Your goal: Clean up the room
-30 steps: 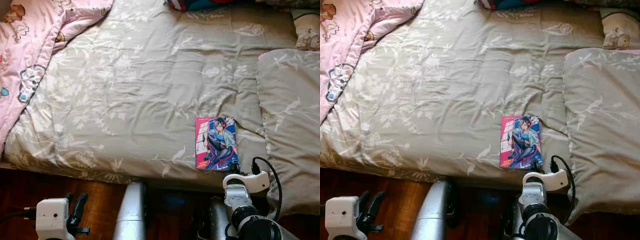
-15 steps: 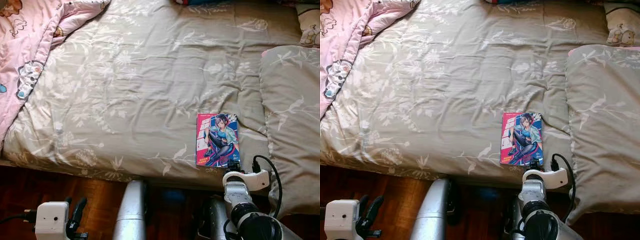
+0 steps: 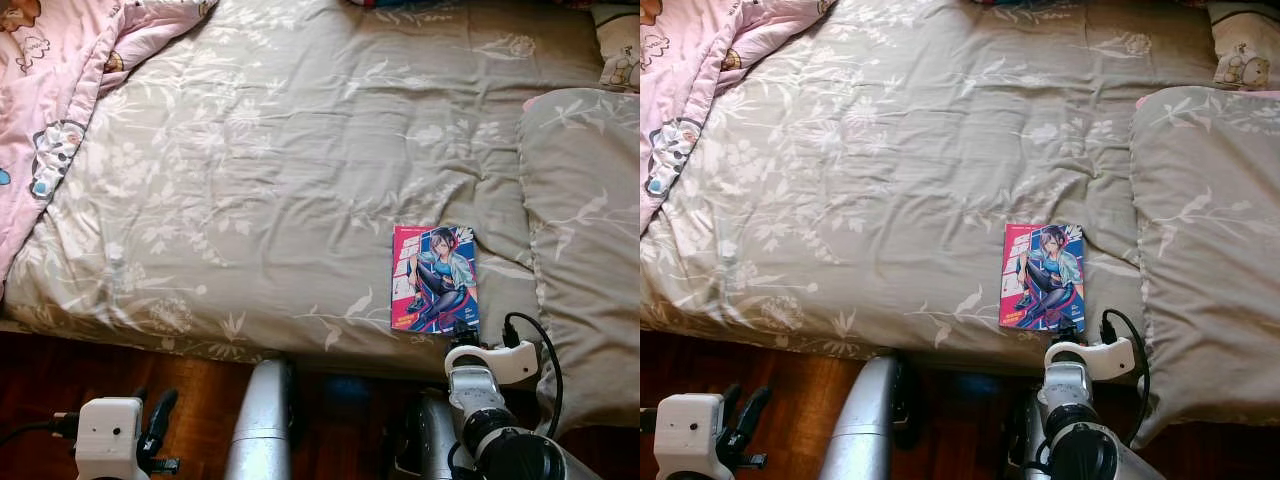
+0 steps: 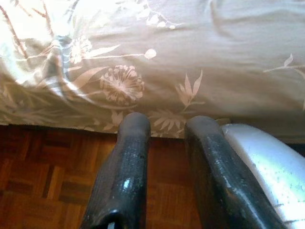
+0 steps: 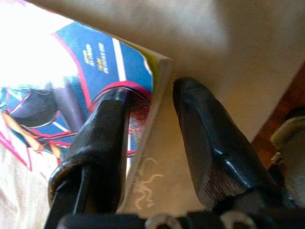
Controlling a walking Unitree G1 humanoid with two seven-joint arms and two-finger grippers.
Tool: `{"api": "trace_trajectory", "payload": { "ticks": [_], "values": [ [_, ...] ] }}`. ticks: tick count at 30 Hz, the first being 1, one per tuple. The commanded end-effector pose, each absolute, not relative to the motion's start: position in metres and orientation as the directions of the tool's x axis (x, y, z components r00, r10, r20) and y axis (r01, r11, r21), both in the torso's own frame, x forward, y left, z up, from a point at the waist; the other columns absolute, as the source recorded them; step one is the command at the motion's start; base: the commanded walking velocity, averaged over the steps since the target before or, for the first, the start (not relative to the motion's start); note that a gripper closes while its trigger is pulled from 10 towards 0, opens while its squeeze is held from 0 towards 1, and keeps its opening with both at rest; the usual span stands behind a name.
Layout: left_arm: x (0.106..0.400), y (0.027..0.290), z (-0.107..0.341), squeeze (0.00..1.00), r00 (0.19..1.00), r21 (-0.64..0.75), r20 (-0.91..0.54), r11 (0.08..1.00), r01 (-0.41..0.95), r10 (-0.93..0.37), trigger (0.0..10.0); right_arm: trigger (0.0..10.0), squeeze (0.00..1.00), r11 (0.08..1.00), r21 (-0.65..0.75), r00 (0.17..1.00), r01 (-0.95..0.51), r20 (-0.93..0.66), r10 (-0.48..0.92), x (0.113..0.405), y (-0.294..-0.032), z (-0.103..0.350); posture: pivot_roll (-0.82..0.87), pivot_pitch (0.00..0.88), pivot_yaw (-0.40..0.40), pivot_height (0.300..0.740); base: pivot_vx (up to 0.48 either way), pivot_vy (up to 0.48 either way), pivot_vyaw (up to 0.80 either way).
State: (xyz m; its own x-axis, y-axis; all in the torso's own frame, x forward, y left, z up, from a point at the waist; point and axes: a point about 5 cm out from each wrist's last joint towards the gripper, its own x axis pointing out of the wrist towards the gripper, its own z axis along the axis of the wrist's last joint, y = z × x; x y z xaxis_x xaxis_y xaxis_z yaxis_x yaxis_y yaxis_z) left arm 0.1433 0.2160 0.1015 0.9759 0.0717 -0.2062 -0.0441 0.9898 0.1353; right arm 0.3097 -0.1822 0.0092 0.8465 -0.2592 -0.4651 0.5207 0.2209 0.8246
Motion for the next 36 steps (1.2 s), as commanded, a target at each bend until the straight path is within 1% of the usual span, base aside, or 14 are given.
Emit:
{"api": "trace_trajectory", "payload": {
  "ticks": [1,3,5,6,7,15,18,20,25,29,33,34,35,36],
  "values": [
    [0.140,0.217,0.091,0.00,0.963,0.150,-0.255,0.988,-0.044,0.082,10.0,10.0,0.70,0.199,0.792,0.810,0.577,-0.525,-0.261,0.295,-0.181,-0.006,0.33,0.414,0.061,0.648,0.000,0.000,0.00],
    [0.143,0.217,0.091,0.00,0.965,0.150,-0.249,0.988,-0.045,0.082,10.0,10.0,0.90,0.199,0.787,0.805,0.584,-0.531,-0.263,0.294,-0.182,-0.007,0.32,0.407,0.061,0.648,0.000,0.000,0.00],
    [0.144,0.217,0.091,0.00,0.966,0.149,-0.247,0.988,-0.045,0.082,10.0,10.0,0.90,0.200,0.785,0.804,0.587,-0.534,-0.263,0.293,-0.182,-0.008,0.32,0.406,0.060,0.648,0.000,0.000,0.00],
    [0.145,0.217,0.091,0.00,0.966,0.149,-0.244,0.988,-0.045,0.081,10.0,10.0,0.76,0.199,0.782,0.800,0.591,-0.538,-0.265,0.293,-0.182,-0.009,0.32,0.401,0.059,0.648,0.000,0.000,0.00],
    [0.147,0.217,0.091,0.00,0.967,0.149,-0.241,0.988,-0.045,0.081,10.0,10.0,0.00,0.197,0.781,0.799,0.593,-0.540,-0.265,0.292,-0.182,-0.009,0.32,0.395,0.058,0.648,0.000,0.000,0.00],
    [0.162,0.218,0.091,0.00,0.974,0.147,-0.212,0.988,-0.046,0.077,10.0,10.0,0.00,0.202,0.777,0.797,0.596,-0.542,-0.268,0.291,-0.182,-0.010,0.30,0.365,0.048,0.648,0.000,0.000,0.00],
    [0.174,0.217,0.088,0.00,0.978,0.139,-0.194,0.989,-0.046,0.073,10.0,10.0,0.00,0.238,0.783,0.814,0.574,-0.516,-0.265,0.294,-0.184,-0.007,0.27,0.333,0.034,0.648,0.000,0.000,0.00],
    [0.177,0.216,0.087,0.00,0.979,0.135,-0.189,0.990,-0.047,0.072,10.0,10.0,0.00,0.245,0.783,0.817,0.571,-0.513,-0.265,0.293,-0.184,-0.007,0.27,0.329,0.032,0.648,0.000,0.000,0.00],
    [0.193,0.213,0.083,0.00,0.984,0.124,-0.168,0.991,-0.044,0.065,10.0,10.0,0.00,0.260,0.778,0.817,0.572,-0.515,-0.258,0.292,-0.183,-0.008,0.24,0.280,0.014,0.648,0.000,0.000,0.00],
    [0.210,0.212,0.080,0.00,0.989,0.113,-0.135,0.992,-0.050,0.066,10.0,10.0,0.00,0.292,0.777,0.829,0.558,-0.506,-0.238,0.293,-0.180,-0.008,0.21,0.231,-0.002,0.648,0.000,0.000,0.00],
    [0.219,0.212,0.078,0.00,0.990,0.110,-0.126,0.993,-0.052,0.066,10.0,10.0,0.00,0.316,0.771,0.833,0.553,-0.502,-0.232,0.293,-0.179,-0.007,0.18,0.198,-0.015,0.648,0.000,0.000,0.00],
    [0.225,0.211,0.076,0.00,0.991,0.099,-0.117,0.993,-0.060,0.071,10.0,10.0,0.00,0.426,0.737,0.850,0.525,-0.476,-0.224,0.296,-0.180,-0.004,0.17,0.185,-0.021,0.648,0.000,0.000,0.00],
    [0.225,0.211,0.076,0.00,0.991,0.099,-0.117,0.993,-0.060,0.071,10.0,10.0,0.00,0.426,0.737,0.850,0.525,-0.476,-0.224,0.296,-0.180,-0.004,0.17,0.185,-0.021,0.648,0.000,0.000,0.00],
    [0.230,0.210,0.075,0.00,0.991,0.087,-0.109,0.994,-0.063,0.073,10.0,10.0,0.00,0.526,0.706,0.876,0.475,-0.435,-0.208,0.302,-0.179,0.003,0.16,0.171,-0.028,0.648,0.000,0.000,0.00]
  ]
}}
